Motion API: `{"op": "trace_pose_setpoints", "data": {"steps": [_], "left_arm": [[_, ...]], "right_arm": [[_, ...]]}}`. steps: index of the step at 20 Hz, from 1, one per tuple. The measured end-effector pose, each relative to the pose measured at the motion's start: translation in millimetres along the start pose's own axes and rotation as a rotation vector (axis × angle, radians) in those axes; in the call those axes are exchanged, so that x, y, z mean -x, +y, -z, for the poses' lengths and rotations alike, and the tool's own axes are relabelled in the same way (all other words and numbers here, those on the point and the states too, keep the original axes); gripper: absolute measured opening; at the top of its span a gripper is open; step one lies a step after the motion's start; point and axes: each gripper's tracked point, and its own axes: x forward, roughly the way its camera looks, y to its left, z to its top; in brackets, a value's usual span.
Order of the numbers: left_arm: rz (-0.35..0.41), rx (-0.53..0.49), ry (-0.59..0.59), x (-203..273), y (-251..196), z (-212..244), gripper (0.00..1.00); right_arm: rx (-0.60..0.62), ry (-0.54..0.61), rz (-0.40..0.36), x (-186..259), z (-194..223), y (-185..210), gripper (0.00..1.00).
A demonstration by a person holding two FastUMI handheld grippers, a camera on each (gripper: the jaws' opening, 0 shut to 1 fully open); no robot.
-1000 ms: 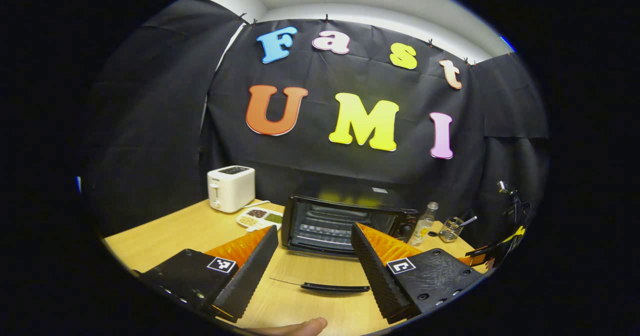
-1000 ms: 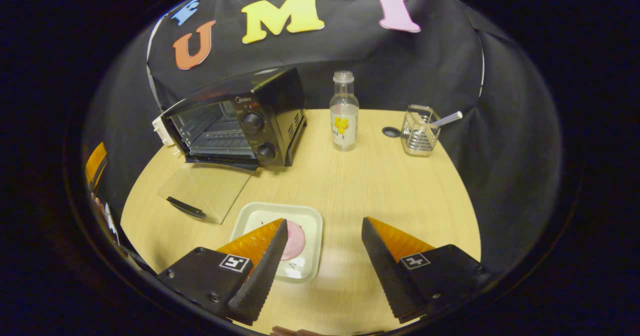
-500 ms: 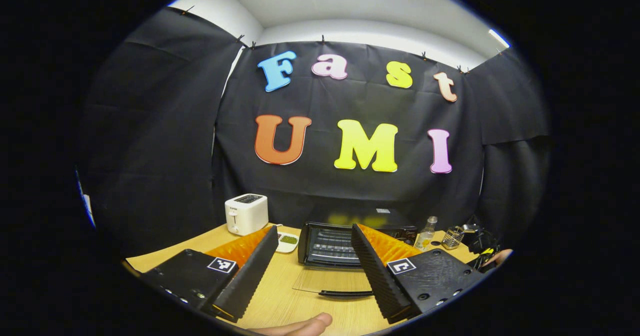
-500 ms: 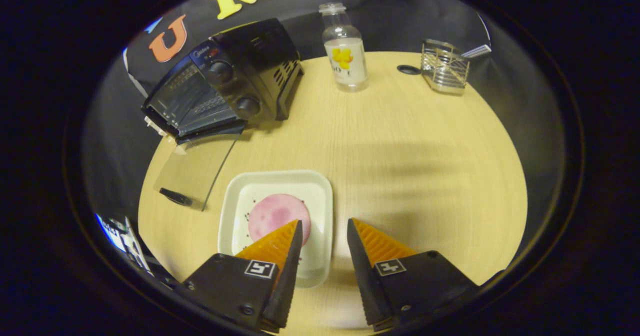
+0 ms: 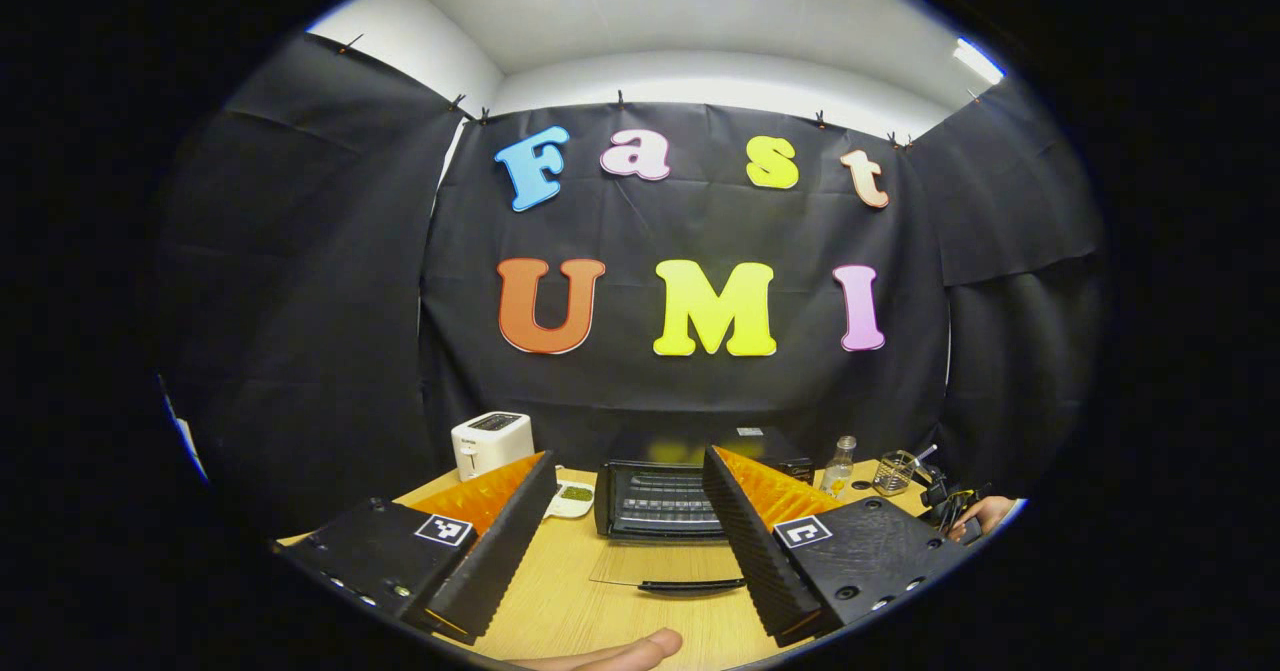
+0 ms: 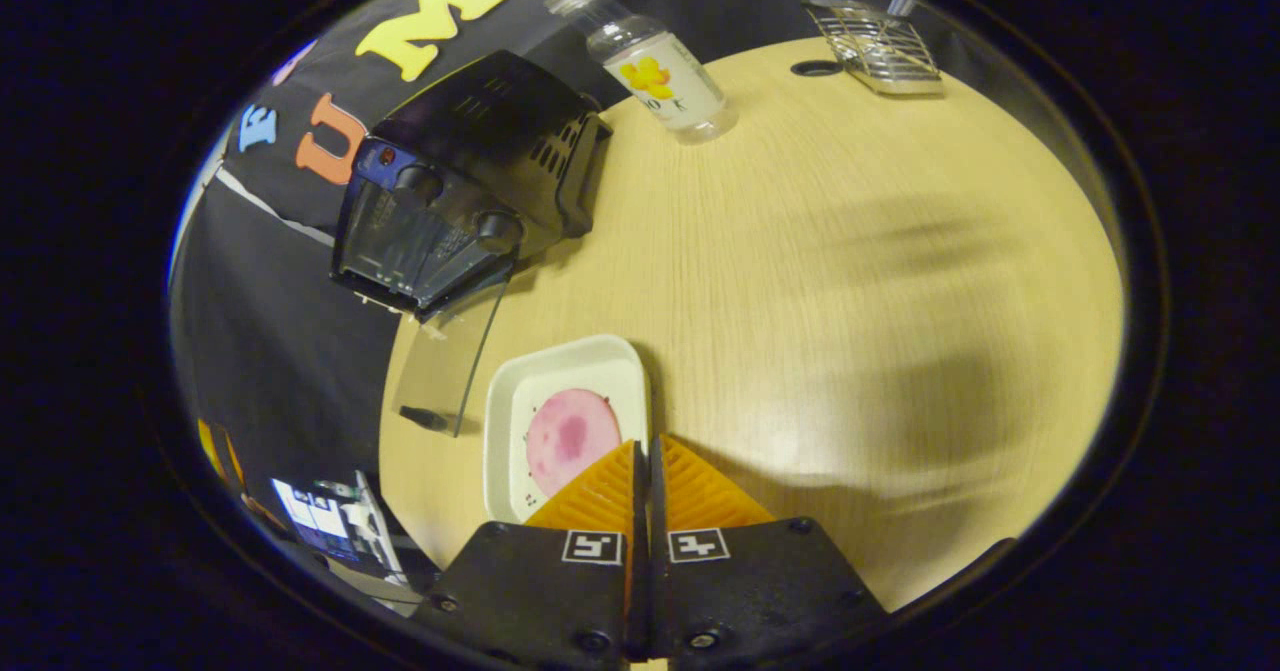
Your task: Open the electric oven with the left hand, put the food in, and close the electric oven.
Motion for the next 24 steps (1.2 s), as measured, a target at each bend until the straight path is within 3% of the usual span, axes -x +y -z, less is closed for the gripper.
{"op": "trace_pose_setpoints", "data": {"steps": [4,6,7,8,9,10,11,17,24], "left_arm": [[-0.02,-0.049,-0.002,13,7,-7,0.94],[0.002,-0.051,0.006,20,-1,-5,0.94],[0.017,-0.052,0.016,23,-4,-3,0.93],[0.025,-0.056,0.023,26,-4,-1,0.82],[0.024,-0.061,0.024,28,-2,-2,0.82],[0.023,-0.063,0.025,30,-1,-2,0.95],[0.028,-0.061,0.025,34,-5,0,0.96],[0.07,-0.031,0.01,48,1,0,0.96],[0.083,0.026,0.001,64,24,10,0.96]], "right_arm": [[-0.005,-0.07,0.014,23,-3,-14,0.0],[-0.026,-0.1,0.008,37,-3,-15,0.04],[-0.033,-0.116,0.005,45,-3,-14,0.01],[-0.037,-0.138,0.01,54,-4,-14,0.01],[-0.034,-0.165,0.014,65,-6,-13,0.02],[-0.023,-0.189,0.019,76,-5,-9,0.04],[-0.014,-0.207,0.019,87,-4,-5,0.04],[0.021,-0.274,-0.03,133,5,55,0.0],[0.021,-0.237,-0.107,115,20,140,0.04]]}}
